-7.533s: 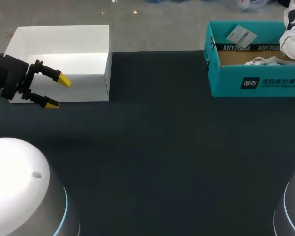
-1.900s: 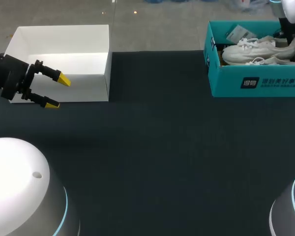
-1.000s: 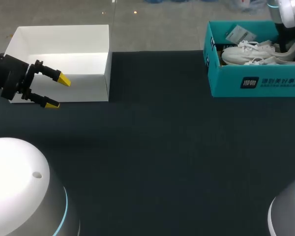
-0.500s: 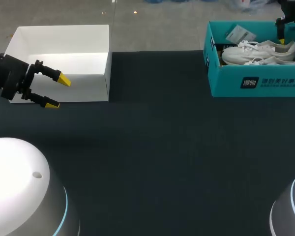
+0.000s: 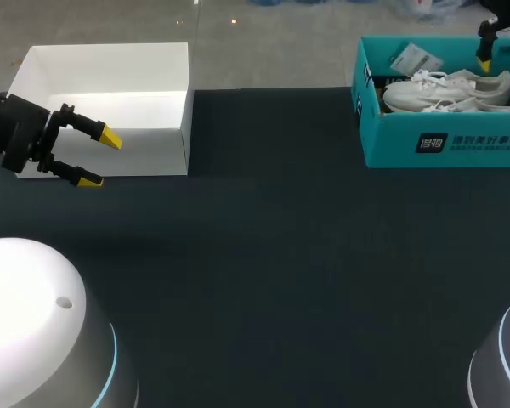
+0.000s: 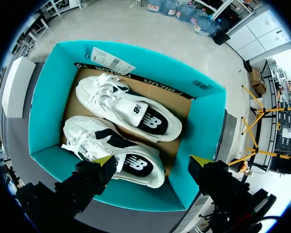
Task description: Take the shoe out of the shoebox, open the shoe tongue, remove and reinsert the insole, then place the shoe into the shoebox
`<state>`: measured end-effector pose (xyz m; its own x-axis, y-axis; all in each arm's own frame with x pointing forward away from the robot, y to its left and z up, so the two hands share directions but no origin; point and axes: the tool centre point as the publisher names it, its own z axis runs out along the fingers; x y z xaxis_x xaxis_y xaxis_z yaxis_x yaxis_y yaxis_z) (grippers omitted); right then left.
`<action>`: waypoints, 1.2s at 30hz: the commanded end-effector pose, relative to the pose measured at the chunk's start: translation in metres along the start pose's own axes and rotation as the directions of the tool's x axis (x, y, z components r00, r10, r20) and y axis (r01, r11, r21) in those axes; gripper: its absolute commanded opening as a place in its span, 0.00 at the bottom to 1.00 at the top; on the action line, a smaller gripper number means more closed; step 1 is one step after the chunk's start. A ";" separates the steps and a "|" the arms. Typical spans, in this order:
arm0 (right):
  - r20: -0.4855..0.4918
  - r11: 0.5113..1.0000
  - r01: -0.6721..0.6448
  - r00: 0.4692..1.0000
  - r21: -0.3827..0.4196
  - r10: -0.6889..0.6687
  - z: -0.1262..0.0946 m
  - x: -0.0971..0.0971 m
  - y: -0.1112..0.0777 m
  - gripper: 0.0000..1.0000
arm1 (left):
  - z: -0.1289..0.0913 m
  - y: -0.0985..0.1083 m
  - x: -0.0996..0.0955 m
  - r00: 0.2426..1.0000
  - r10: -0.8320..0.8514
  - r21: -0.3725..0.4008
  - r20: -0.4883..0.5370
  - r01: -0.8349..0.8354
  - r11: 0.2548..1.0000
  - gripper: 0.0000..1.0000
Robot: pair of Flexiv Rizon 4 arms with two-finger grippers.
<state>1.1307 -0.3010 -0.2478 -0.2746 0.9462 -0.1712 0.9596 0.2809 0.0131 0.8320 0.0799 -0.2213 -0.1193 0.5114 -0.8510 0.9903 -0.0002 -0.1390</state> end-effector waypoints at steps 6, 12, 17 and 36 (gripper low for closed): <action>0.032 0.979 0.003 0.999 -0.205 0.003 -0.006 0.015 -0.047 1.00 | 0.000 -0.001 0.000 1.000 0.000 -0.002 -0.004 0.000 1.000 1.00; 0.032 0.979 0.003 0.999 -0.205 0.003 -0.006 0.015 -0.047 1.00 | 0.000 -0.001 0.000 1.000 0.000 -0.002 -0.004 0.000 1.000 1.00; 0.032 0.979 0.003 0.999 -0.205 0.003 -0.006 0.015 -0.047 1.00 | 0.000 -0.001 0.000 1.000 0.000 -0.002 -0.004 0.000 1.000 1.00; -0.048 0.984 -0.042 0.998 -0.171 0.034 -0.015 0.042 -0.122 1.00 | 0.000 -0.001 0.000 1.000 0.000 -0.002 -0.004 0.000 1.000 1.00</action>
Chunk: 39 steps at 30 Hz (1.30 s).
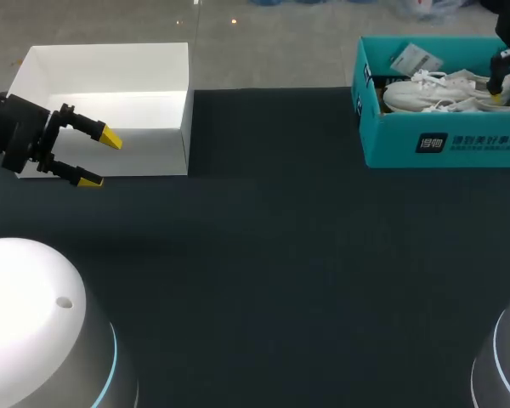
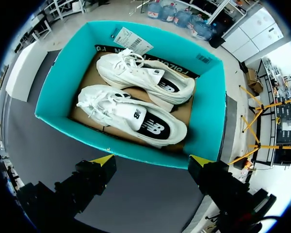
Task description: Take the shoe out of the shoebox, open the shoe tongue, remove and reinsert the insole, then place the shoe into the shoebox
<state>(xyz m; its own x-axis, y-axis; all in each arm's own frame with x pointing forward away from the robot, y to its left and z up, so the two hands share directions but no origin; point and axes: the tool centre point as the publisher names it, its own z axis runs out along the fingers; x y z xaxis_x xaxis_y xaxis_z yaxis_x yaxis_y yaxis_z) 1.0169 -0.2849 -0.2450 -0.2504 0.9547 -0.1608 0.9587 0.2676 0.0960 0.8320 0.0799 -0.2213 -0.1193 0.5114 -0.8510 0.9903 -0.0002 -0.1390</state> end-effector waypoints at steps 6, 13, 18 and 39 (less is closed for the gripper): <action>-0.052 0.994 -0.085 0.995 -0.063 0.082 -0.005 -0.003 -0.018 1.00 | 0.000 -0.001 0.000 1.000 0.000 -0.002 -0.004 0.000 1.000 1.00; -0.052 0.994 -0.085 0.995 -0.063 0.082 -0.005 -0.003 -0.018 1.00 | -0.009 0.005 -0.009 0.988 -0.146 -0.072 -0.056 0.142 0.987 1.00; -0.052 0.994 -0.085 0.995 -0.063 0.082 -0.005 -0.003 -0.018 1.00 | -0.016 0.017 -0.017 0.937 -0.332 -0.252 -0.112 0.297 0.921 1.00; -0.052 0.994 -0.085 0.995 -0.063 0.082 -0.005 -0.003 -0.018 1.00 | -0.021 0.034 -0.009 0.869 -0.467 -0.617 0.165 0.460 0.638 1.00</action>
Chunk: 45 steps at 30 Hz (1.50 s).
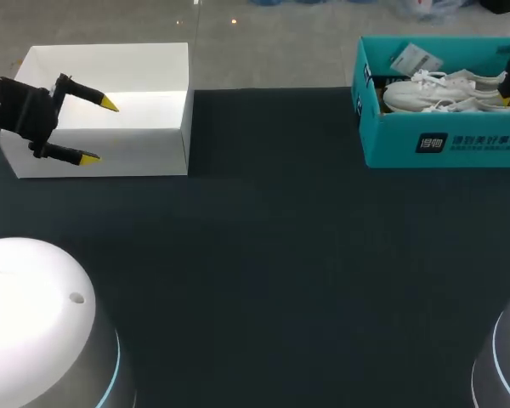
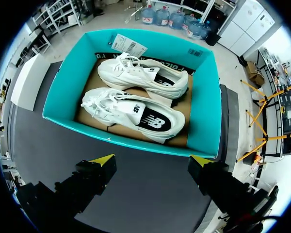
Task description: Take the shoe out of the shoebox, open the shoe tongue, remove and reinsert the insole, then place the shoe into the shoebox
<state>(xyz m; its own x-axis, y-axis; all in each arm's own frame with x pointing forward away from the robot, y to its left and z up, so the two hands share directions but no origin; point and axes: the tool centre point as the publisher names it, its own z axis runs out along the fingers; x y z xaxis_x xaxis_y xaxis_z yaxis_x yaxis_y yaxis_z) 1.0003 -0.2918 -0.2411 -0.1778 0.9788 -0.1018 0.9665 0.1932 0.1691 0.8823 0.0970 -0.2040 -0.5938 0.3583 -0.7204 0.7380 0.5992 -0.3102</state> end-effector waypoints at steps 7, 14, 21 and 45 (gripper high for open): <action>0.000 1.000 0.000 1.000 -0.002 0.000 0.000 0.000 -0.001 1.00 | 0.005 -0.020 -0.022 0.945 -0.325 -0.493 -0.027 0.271 0.827 1.00; 0.000 1.000 0.000 1.000 -0.002 0.000 0.000 0.000 -0.001 1.00 | -0.009 -0.007 -0.043 0.735 -0.677 -0.619 -0.030 0.518 0.590 1.00; 0.000 1.000 0.000 1.000 -0.002 0.000 0.000 0.000 -0.001 1.00 | -0.010 0.018 -0.042 0.375 -0.923 -0.646 0.084 0.726 0.236 1.00; 0.000 1.000 0.000 1.000 -0.002 0.000 0.000 0.000 -0.001 1.00 | -0.010 0.045 -0.046 -0.181 -0.688 -0.349 0.702 0.755 -0.555 1.00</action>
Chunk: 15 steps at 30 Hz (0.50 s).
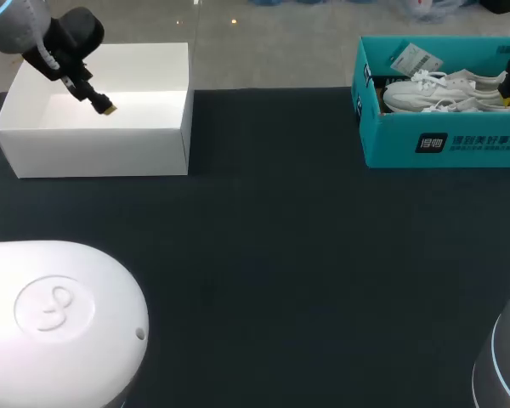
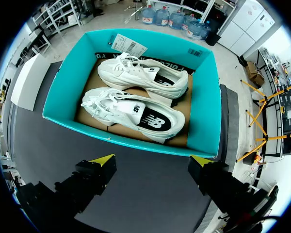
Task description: Take the shoe out of the shoebox, open the shoe tongue, remove and reinsert the insole, then place the shoe into the shoebox
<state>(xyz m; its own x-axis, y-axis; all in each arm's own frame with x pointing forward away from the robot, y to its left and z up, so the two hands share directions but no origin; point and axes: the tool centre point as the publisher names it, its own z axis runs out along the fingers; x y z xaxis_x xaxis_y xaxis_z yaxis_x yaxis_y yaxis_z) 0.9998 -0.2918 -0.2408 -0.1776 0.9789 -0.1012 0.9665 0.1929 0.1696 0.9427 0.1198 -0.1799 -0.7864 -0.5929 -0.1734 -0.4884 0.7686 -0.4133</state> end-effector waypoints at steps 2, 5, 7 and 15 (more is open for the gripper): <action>0.000 1.000 0.000 1.000 -0.002 0.000 0.000 0.000 -0.001 1.00 | -0.001 -0.003 0.005 0.735 -0.630 -0.273 0.251 0.678 0.682 1.00; 0.000 1.000 0.000 1.000 -0.002 0.000 0.000 0.000 -0.001 1.00 | -0.001 -0.003 0.005 0.735 -0.630 -0.273 0.251 0.678 0.682 1.00; 0.000 1.000 0.000 1.000 -0.002 0.000 0.000 0.000 -0.001 1.00 | 0.004 -0.006 0.002 0.603 -0.747 -0.303 0.281 0.794 0.527 1.00; 0.045 1.000 -0.026 0.999 -0.013 0.026 0.005 0.007 -0.019 1.00 | 0.013 -0.011 -0.007 0.248 -0.906 -0.127 0.344 0.968 0.217 1.00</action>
<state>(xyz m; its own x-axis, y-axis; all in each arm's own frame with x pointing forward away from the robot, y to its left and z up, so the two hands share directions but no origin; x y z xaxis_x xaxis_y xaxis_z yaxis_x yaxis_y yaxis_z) 0.9945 -0.2941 -0.2465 -0.1550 0.9807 -0.1192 0.9719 0.1730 0.1597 0.9503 0.1156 -0.1827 -0.3980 -0.9135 -0.0843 -0.8566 0.4029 -0.3222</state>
